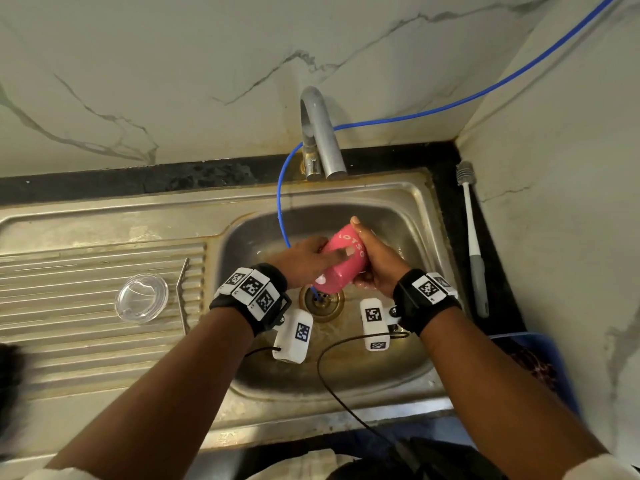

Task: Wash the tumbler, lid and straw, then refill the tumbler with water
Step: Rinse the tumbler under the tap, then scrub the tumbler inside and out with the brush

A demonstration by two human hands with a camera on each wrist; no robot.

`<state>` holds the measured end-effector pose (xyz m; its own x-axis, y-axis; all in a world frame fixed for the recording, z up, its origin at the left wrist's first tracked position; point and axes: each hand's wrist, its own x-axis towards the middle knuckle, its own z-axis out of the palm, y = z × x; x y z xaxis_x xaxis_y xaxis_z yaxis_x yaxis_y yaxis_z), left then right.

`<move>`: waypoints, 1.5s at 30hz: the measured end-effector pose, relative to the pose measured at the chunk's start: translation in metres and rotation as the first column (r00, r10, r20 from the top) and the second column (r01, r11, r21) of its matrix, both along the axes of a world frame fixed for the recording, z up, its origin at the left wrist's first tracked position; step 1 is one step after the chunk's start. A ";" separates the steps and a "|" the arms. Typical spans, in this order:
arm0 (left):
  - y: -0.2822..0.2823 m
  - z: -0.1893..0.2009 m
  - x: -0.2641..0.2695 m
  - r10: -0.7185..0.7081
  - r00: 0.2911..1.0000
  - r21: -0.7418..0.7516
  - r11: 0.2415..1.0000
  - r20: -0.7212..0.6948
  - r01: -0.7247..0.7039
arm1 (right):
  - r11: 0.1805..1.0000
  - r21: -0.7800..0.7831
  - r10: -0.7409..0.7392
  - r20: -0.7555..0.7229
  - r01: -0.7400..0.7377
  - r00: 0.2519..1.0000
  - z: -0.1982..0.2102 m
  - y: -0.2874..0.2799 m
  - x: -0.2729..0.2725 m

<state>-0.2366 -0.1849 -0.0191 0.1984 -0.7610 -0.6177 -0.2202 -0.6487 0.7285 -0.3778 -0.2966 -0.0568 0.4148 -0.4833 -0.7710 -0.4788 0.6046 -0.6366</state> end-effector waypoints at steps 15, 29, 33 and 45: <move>-0.004 -0.011 -0.024 0.335 0.925 -0.105 0.928 -0.181 -0.356 | 0.549 -0.814 -0.364 -0.438 -0.191 0.822 0.028 -0.077 -0.112; 0.010 -0.011 -0.019 0.386 0.876 -0.163 0.882 -0.287 -0.442 | 0.593 -0.728 -0.207 -0.550 -0.343 0.809 0.024 -0.052 -0.122; 0.023 -0.006 -0.013 0.447 0.824 -0.132 0.847 -0.349 -0.515 | 0.659 -0.733 -0.095 -0.300 -0.166 0.949 0.036 -0.014 -0.102; 0.061 -0.007 0.017 0.574 0.674 -0.127 0.710 -0.465 -0.692 | 0.592 -0.752 0.325 -0.108 -0.291 0.940 0.035 0.089 -0.144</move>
